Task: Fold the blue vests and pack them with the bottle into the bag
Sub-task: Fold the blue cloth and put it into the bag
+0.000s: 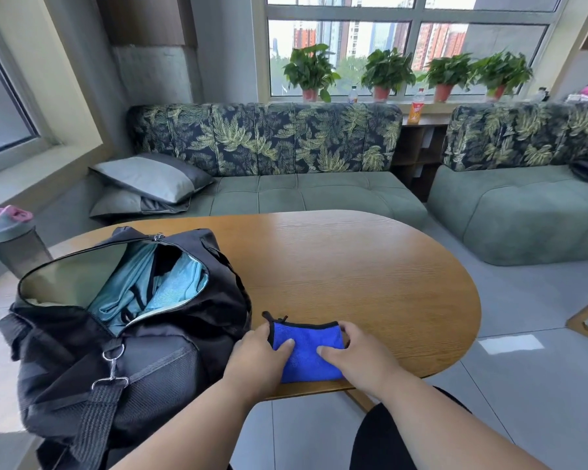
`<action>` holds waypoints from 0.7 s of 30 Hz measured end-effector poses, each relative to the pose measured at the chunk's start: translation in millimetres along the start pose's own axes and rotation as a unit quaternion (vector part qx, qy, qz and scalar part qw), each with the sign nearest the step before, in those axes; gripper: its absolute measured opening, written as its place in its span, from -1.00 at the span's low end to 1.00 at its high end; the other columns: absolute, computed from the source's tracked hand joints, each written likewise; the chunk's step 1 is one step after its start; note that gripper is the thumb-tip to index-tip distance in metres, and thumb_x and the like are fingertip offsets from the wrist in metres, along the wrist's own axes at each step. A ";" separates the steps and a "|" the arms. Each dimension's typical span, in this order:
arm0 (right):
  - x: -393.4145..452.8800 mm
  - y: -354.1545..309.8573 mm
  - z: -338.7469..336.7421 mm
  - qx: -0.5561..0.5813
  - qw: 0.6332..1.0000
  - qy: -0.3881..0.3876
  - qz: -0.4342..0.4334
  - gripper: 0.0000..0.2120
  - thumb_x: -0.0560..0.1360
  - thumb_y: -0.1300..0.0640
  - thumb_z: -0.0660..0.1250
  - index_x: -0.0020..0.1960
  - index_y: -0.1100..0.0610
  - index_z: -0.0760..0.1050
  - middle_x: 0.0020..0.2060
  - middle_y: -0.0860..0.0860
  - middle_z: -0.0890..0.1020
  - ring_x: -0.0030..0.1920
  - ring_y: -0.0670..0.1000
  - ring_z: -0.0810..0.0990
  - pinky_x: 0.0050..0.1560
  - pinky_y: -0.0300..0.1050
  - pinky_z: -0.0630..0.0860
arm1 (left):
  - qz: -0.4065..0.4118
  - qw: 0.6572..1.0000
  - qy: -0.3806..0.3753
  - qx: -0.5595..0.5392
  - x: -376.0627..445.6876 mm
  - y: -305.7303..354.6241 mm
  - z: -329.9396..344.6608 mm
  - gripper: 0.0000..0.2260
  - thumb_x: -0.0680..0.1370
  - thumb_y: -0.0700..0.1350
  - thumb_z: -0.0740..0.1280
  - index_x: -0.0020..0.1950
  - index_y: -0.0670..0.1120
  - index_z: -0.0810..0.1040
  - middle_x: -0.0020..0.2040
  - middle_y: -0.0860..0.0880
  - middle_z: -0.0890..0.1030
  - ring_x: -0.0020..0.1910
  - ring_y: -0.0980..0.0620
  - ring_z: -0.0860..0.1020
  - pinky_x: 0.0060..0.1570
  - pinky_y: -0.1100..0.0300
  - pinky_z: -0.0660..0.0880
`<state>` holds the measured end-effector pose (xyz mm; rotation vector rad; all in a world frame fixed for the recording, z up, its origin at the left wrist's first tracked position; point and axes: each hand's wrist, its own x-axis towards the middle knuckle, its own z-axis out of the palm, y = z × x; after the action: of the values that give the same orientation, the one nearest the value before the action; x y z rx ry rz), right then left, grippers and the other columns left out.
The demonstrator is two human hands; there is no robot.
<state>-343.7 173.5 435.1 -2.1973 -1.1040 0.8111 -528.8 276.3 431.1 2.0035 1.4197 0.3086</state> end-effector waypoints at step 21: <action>-43.8 -45.7 -10.4 0.229 0.957 -0.049 -0.170 -0.84 0.61 0.26 0.41 0.05 0.14 0.42 -0.23 -0.08 0.50 -0.21 -0.07 0.42 -0.21 -0.26 0.35 | 0.038 0.942 -0.049 -0.330 -50.0 3.4 -84.0 -0.51 0.50 -0.12 0.54 0.32 0.24 0.46 0.07 0.06 0.71 0.02 0.11 0.70 -0.03 0.25 0.57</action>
<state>-380.5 158.4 485.4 -1.5487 -1.1607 0.9182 -590.4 261.6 505.6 1.4909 0.9955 0.6183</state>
